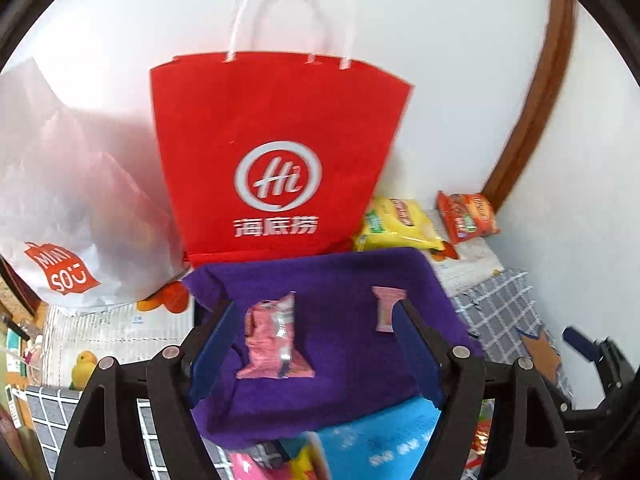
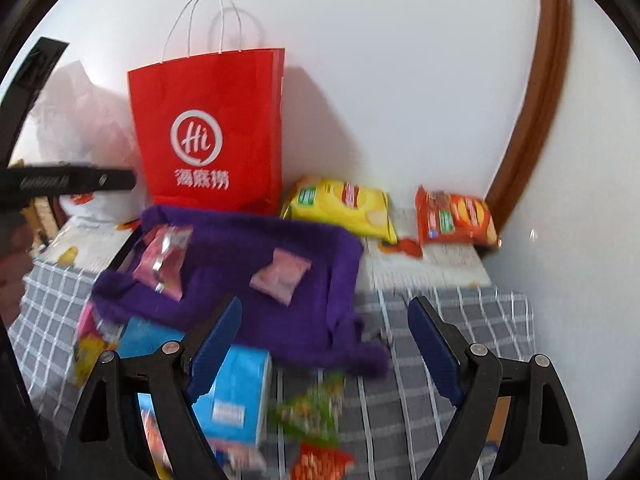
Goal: Organize snacks
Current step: 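Move both tools back toward the snack pile, then grasp the red snack packet with the right tool while the left tool grasps the pink-and-yellow chip bag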
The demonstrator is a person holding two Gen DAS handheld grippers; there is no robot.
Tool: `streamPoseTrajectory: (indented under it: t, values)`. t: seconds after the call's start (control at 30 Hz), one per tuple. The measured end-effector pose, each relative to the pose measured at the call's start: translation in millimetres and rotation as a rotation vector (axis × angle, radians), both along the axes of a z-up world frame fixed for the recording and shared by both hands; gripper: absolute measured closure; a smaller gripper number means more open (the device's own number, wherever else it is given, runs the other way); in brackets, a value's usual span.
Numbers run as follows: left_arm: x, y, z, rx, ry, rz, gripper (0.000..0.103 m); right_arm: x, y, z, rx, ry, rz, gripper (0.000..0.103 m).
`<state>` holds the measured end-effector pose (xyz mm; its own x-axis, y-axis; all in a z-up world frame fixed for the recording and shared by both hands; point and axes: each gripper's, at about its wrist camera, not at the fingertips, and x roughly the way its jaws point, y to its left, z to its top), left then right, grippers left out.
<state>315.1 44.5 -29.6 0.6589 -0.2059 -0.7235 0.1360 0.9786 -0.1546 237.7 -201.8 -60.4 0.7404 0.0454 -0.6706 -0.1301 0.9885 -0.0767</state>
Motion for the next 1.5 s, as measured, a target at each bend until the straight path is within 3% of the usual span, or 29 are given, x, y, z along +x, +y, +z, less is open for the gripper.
streamPoseTrajectory:
  t: [0.17, 0.4, 0.6, 0.83, 0.87, 0.93, 1.2, 1.3, 1.4, 1.5]
  values:
    - [-18.6, -11.8, 5.1, 0.038, -0.011, 0.005, 0.026, -31.3, -28.0, -13.5, 0.036, 0.05, -0.041, 0.02]
    - [-63.1, -2.1, -6.6, 0.094, 0.021, 0.057, 0.026, -45.8, -44.1, -69.6, 0.109, 0.175, -0.045, 0.046]
    - [-103.4, 28.5, -36.3, 0.076, 0.108, 0.133, 0.026, -48.0, -43.1, -105.5, 0.223, 0.256, -0.07, 0.047]
    - [-147.4, 44.6, -61.0, 0.083, 0.167, 0.179, 0.026, -49.9, -38.8, -133.8, 0.253, 0.319, -0.145, 0.047]
    - [-151.0, 45.8, -64.0, 0.081, 0.174, 0.181, 0.026, -51.0, -36.5, -138.0, 0.258, 0.321, -0.146, 0.049]
    - [-157.7, 48.3, -71.2, 0.079, 0.193, 0.19, 0.026, -54.0, -34.0, -139.8, 0.217, 0.29, -0.162, 0.063]
    - [-162.7, 41.7, -98.8, 0.086, 0.23, 0.197, 0.026, -74.8, -50.6, -141.1, 0.147, 0.218, -0.117, 0.063]
    - [-156.8, 34.2, -101.6, 0.091, 0.201, 0.183, 0.026, -78.3, -49.8, -144.6, 0.127, 0.174, -0.091, 0.062]
    - [-147.8, 25.1, -102.3, 0.131, 0.163, 0.168, 0.026, -78.3, -48.1, -145.6, 0.112, 0.172, -0.078, 0.062]
    - [-134.7, 19.9, -105.5, 0.12, 0.161, 0.143, 0.026, -77.6, -52.0, -145.9, 0.134, 0.174, -0.073, 0.061]
